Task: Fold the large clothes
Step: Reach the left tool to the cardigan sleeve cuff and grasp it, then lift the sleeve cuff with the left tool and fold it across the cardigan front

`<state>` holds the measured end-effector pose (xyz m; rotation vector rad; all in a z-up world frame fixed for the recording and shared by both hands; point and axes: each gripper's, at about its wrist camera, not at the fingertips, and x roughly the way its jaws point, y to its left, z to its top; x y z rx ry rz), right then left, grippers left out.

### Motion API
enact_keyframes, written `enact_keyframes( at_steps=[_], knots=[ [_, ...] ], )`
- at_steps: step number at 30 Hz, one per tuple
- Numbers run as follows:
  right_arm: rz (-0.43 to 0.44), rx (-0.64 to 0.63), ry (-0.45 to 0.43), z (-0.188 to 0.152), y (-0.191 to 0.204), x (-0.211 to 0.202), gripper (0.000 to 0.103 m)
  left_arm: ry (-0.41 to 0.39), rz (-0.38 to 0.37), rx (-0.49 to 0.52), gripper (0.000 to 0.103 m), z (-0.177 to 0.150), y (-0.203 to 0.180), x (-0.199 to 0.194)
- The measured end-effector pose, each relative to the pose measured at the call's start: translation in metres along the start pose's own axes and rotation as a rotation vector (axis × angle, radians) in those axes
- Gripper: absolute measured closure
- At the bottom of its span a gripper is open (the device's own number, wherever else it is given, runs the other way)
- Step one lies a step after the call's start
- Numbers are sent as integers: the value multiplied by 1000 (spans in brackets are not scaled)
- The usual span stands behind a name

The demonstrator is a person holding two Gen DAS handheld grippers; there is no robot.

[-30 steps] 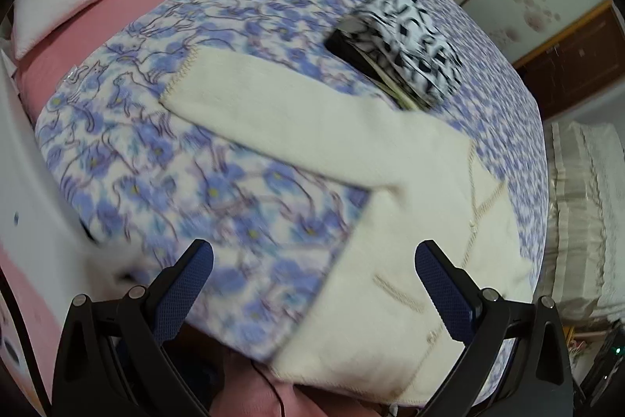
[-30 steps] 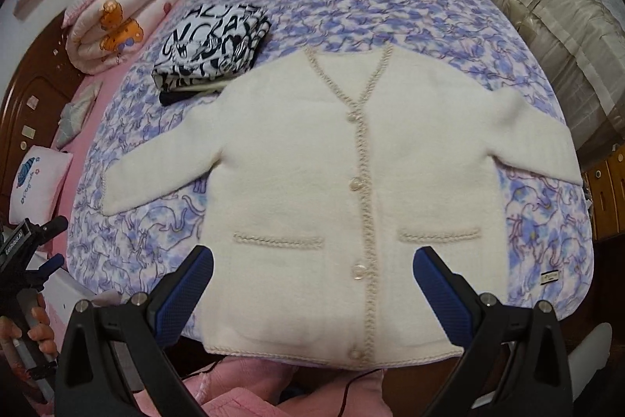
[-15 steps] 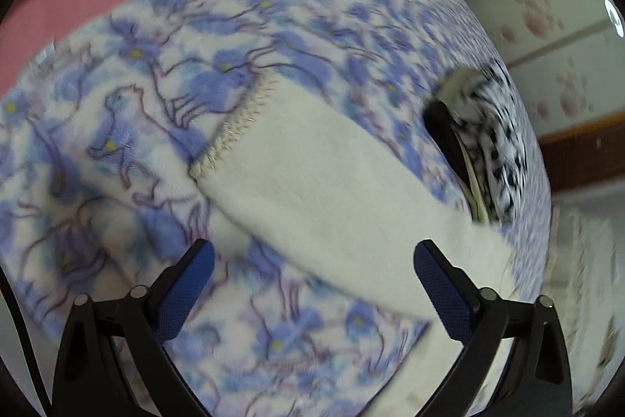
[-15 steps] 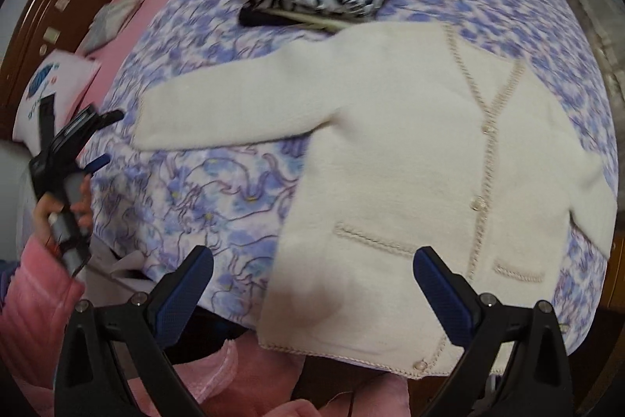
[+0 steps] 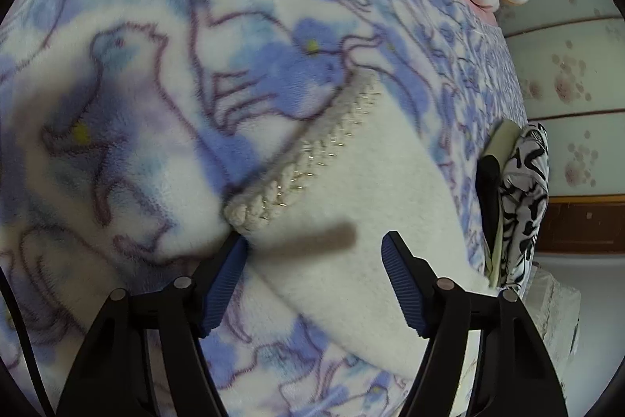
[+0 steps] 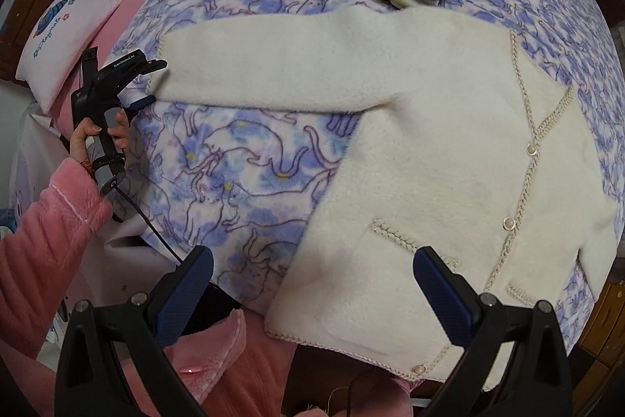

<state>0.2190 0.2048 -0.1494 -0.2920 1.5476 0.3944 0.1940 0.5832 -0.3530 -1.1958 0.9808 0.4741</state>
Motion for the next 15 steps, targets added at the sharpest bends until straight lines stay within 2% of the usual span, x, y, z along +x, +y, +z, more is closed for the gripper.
enact_keyframes(
  at_steps=[2,6,10,11,13,15],
  knots=[
    [8,19,0,2,-6,3,1,-9,6,-15,45,0,3,3],
    [24,58,2,2,-15,6,1,-12,41,-41,46,1,8,6],
    [39,90,8,-1,-21,10,1,-22,83,-13,47,-1,4,8],
    [39,95,6,-2,-22,10,1,-27,88,-3,50,-1,3,10],
    [44,102,0,-5,-24,9,1,-39,102,3,62,0,4,11],
    [47,110,-6,-8,-26,10,1,-57,67,-5,79,-1,3,7]
  ],
)
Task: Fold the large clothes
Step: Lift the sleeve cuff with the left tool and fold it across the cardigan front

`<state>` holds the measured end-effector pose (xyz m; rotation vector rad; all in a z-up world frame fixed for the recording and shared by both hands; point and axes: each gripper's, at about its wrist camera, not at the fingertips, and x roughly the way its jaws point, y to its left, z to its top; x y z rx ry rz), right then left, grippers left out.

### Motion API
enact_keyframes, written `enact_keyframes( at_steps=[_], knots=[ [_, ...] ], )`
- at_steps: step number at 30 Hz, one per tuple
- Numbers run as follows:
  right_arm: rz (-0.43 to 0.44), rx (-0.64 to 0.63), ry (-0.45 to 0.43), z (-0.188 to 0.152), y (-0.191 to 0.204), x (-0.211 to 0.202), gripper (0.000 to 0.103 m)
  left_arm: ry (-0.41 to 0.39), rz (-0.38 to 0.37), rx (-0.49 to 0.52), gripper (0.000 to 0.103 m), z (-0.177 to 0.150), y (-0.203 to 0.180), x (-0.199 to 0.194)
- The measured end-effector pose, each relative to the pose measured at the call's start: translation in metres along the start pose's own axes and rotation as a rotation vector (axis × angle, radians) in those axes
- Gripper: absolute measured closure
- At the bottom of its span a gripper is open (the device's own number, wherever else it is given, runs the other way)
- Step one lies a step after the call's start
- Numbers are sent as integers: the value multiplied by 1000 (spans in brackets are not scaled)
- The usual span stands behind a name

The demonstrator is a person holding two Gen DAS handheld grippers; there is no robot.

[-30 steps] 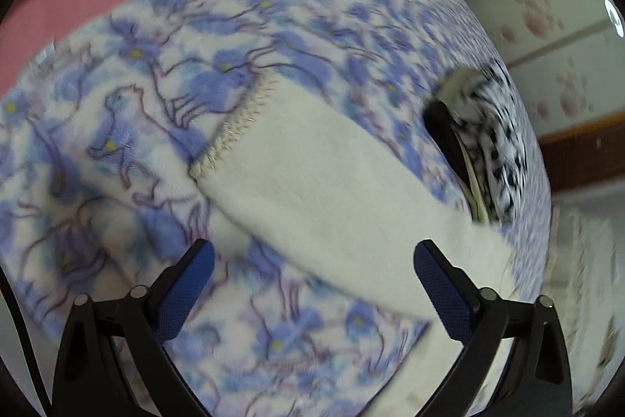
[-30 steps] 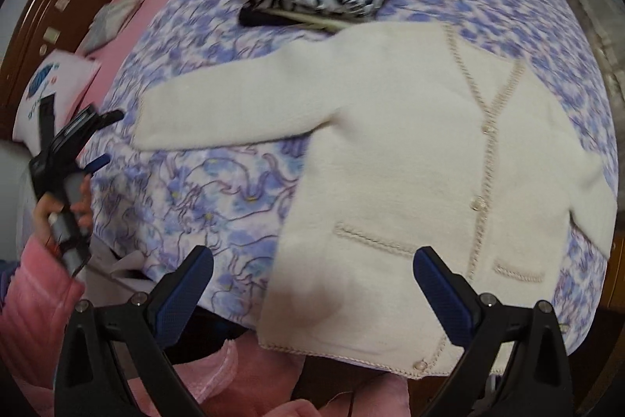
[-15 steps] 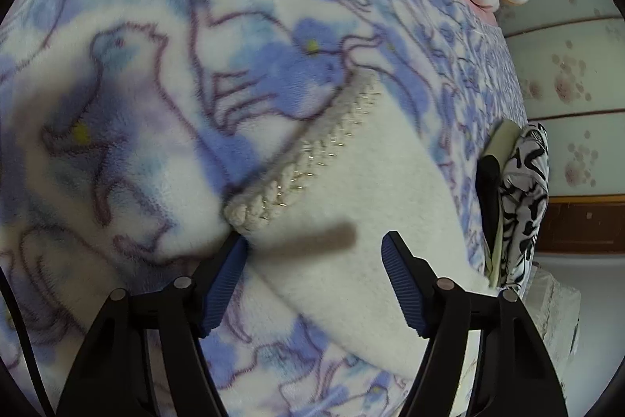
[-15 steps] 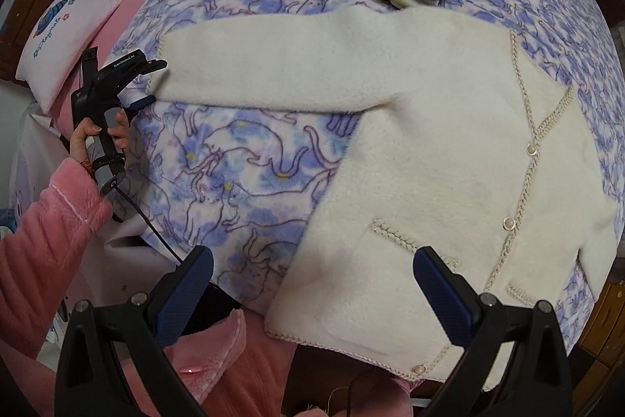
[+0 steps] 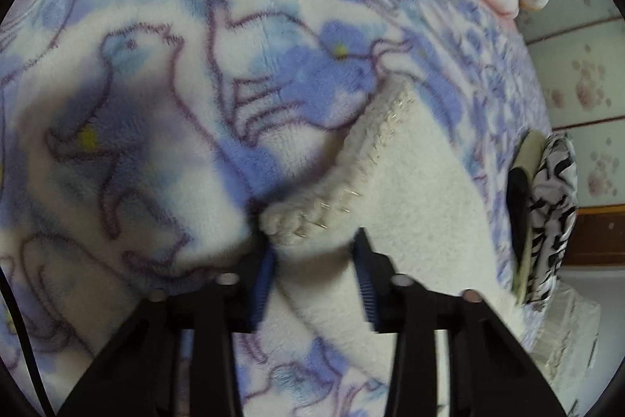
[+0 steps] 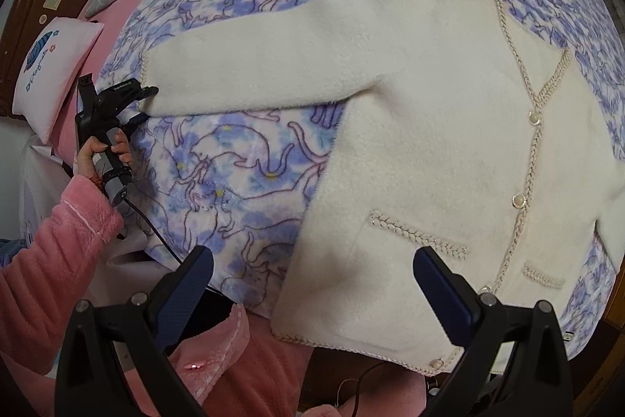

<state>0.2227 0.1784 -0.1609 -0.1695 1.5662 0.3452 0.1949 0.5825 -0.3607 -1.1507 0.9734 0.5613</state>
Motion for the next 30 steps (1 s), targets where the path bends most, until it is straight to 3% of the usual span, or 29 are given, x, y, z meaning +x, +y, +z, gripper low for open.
enact_keyframes(
  at_steps=[3,5,9,16,24,30],
  knots=[
    [11,20,-3,-6,-4,2,1,-40,5,51,89,-4,-15,-11],
    [21,34,-15,-11,-7,3,1,-67,0,91,90,-8,-28,-21],
    [34,51,-41,-23,-15,2,1,-114,-94,143,90,-13,-54,-53],
    [40,116,-131,-46,-47,-8,1,-174,-202,359,90,-56,-138,-115],
    [77,262,-244,-74,-123,-18,1,-164,-347,644,90,-171,-260,-160],
    [125,321,-290,-89,-191,-16,1,-124,-393,760,90,-277,-330,-164]
  ],
)
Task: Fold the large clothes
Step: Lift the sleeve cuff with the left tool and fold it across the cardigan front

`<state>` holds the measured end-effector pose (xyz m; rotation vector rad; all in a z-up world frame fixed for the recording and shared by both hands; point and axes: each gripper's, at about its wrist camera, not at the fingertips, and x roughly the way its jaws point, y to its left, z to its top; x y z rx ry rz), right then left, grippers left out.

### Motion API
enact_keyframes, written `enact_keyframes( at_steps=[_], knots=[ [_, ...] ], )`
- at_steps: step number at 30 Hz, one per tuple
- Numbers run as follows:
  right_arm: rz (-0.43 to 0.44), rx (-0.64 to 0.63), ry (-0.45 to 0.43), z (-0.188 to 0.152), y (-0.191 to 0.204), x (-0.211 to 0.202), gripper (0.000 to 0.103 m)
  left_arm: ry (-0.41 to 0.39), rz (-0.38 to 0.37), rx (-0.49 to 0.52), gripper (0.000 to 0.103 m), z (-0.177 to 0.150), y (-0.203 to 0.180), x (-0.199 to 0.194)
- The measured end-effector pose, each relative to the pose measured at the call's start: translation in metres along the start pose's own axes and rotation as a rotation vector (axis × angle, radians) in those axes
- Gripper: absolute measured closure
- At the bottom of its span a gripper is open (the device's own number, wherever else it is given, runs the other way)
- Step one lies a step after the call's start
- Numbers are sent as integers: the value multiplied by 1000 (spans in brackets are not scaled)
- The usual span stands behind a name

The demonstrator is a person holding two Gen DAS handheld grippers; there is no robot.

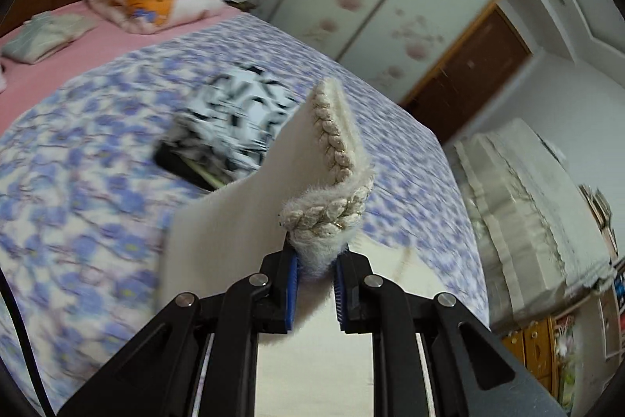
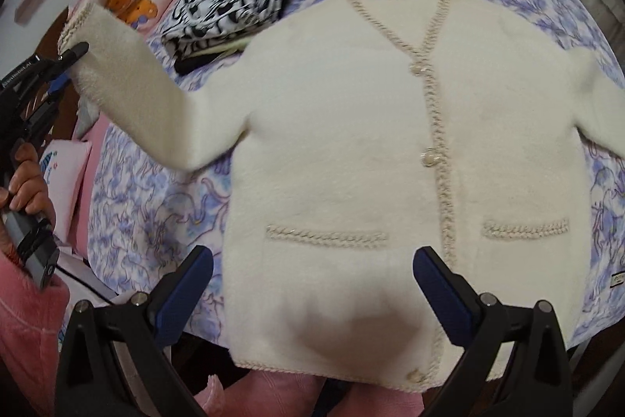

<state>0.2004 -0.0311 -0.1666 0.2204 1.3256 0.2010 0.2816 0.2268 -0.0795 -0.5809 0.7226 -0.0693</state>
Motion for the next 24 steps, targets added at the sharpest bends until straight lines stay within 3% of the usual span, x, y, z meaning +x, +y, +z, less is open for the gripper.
enact_keyframes(
  at_steps=[5,9,16,19,21,24],
  knots=[
    [2,16,-50,15,-62,-6,1,63,-54,45,90,-47,-89,48],
    [17,38,-68,31,-116,1,1,155,-60,82,90,-97,-133,102],
    [32,111,-71,52,-194,27,1,335,26,138,88,-179,-156,199],
    [40,133,-54,58,-217,42,1,393,63,188,73,-201,-163,225],
    [57,150,-46,59,-225,49,1,402,63,201,56,-205,-166,228],
    [87,172,-28,61,-229,60,1,416,94,238,44,-208,-174,227]
  ],
)
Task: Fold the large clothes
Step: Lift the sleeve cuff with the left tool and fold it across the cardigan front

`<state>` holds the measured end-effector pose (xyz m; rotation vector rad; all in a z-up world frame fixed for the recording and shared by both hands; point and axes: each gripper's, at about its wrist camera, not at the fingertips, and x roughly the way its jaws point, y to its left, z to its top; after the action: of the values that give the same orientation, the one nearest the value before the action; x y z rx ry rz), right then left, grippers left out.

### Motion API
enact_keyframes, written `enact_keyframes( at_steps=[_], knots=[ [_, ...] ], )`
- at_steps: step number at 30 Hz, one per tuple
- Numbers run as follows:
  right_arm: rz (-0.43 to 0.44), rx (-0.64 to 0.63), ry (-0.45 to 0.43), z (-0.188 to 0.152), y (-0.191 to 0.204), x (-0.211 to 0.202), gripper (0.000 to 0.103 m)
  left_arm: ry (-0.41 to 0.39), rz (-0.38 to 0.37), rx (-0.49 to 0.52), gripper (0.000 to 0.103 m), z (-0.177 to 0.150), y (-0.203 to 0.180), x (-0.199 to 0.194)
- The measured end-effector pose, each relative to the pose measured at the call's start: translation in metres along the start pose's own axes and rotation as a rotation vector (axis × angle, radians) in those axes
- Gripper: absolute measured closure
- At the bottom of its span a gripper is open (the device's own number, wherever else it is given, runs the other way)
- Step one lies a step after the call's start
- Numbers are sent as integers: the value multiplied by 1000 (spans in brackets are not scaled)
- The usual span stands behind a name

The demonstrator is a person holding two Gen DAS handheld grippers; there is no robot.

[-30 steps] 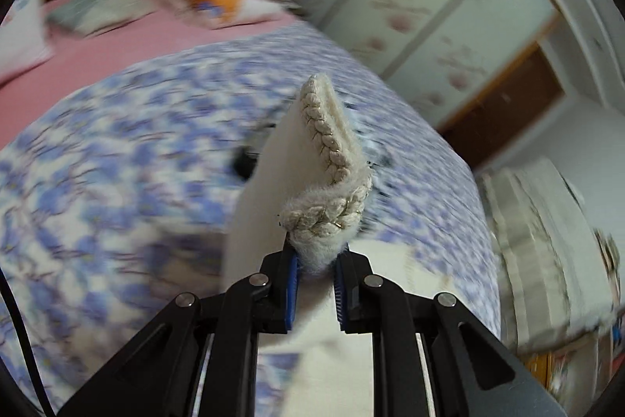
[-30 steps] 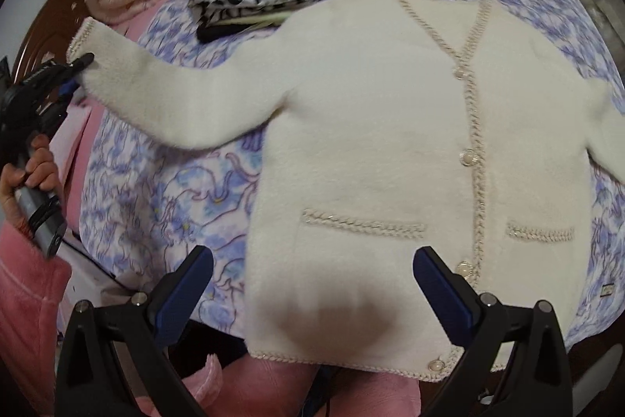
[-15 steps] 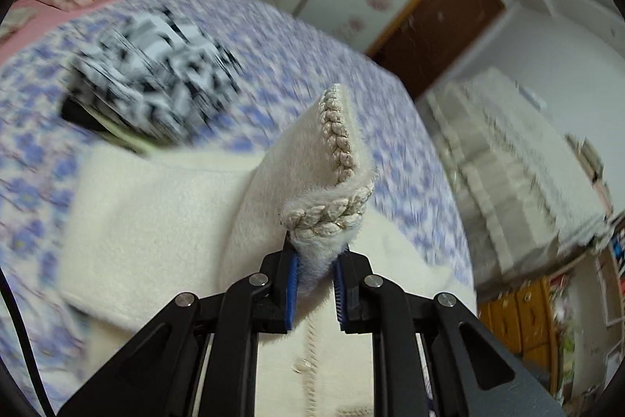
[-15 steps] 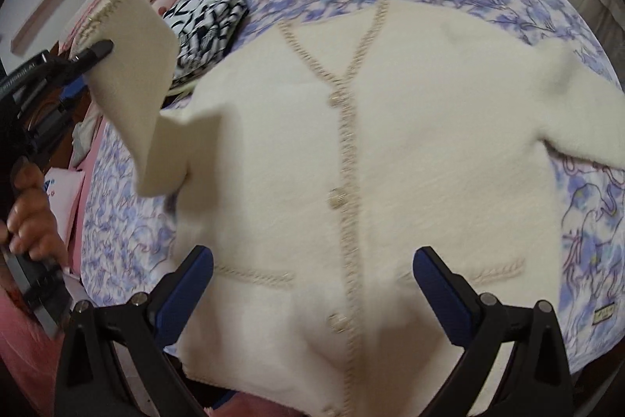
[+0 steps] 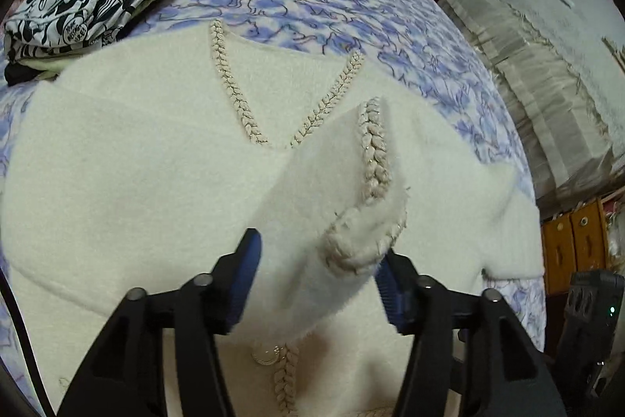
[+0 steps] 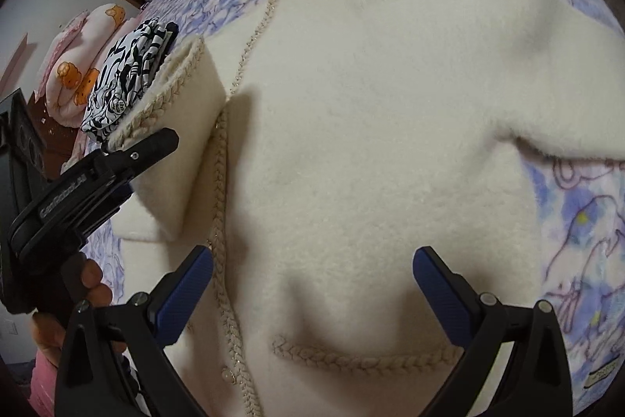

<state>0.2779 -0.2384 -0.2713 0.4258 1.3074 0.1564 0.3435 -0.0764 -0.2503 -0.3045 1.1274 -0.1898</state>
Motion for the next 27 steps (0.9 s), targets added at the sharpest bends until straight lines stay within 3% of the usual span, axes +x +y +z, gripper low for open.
enact_keyframes(
  at_steps=[2,5,9,13,16,20,25,27],
  knots=[
    [21,19,11,1,0,6,3,-2,6,4,42,3,5,-8],
    [80,29,29,6,5,15,6,-13,24,-22,24,13,21,-23],
    [129,-26,20,11,24,21,6,-57,62,-36,14,23,45,-55],
    [176,-89,11,18,46,27,6,-92,124,-65,13,27,77,-79],
    [152,-108,40,23,56,44,6,-98,214,-91,13,21,112,-88],
    [57,-58,88,25,54,65,6,-33,370,-140,13,5,169,-85],
    [-29,-1,49,23,49,68,6,58,549,-199,13,-20,229,-78],
    [-60,23,35,24,48,70,6,74,577,-224,13,-28,246,-77]
  ],
)
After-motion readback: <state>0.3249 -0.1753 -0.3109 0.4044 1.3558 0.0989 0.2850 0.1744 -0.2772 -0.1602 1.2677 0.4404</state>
